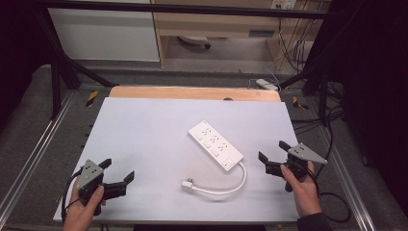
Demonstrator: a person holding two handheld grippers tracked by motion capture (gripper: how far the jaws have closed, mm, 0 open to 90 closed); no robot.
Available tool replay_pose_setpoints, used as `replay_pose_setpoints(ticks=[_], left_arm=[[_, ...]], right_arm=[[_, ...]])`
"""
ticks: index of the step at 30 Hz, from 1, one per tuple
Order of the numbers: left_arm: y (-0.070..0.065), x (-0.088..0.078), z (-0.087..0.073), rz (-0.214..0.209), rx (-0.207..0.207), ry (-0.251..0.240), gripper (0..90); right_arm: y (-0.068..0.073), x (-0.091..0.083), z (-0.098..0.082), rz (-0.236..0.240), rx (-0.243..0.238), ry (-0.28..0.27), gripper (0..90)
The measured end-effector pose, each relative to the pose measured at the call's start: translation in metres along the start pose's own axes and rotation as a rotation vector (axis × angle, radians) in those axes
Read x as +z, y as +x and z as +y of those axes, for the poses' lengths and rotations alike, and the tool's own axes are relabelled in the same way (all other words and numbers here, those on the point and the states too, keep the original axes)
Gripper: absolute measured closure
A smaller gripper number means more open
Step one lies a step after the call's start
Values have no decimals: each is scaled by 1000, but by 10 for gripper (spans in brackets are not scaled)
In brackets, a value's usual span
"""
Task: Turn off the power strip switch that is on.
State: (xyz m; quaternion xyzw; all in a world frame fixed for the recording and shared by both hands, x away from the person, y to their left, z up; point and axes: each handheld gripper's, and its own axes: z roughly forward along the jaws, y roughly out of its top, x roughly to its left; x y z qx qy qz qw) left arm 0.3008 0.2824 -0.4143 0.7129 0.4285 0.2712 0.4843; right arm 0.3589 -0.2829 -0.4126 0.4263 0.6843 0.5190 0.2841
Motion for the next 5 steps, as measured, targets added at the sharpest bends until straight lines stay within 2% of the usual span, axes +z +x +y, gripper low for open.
replay_pose_setpoints(ticks=[5], left_arm=[[0, 0, 0, -2, 0, -1, 49]], right_arm=[[-2, -1, -14, -4, 21, 39, 49]])
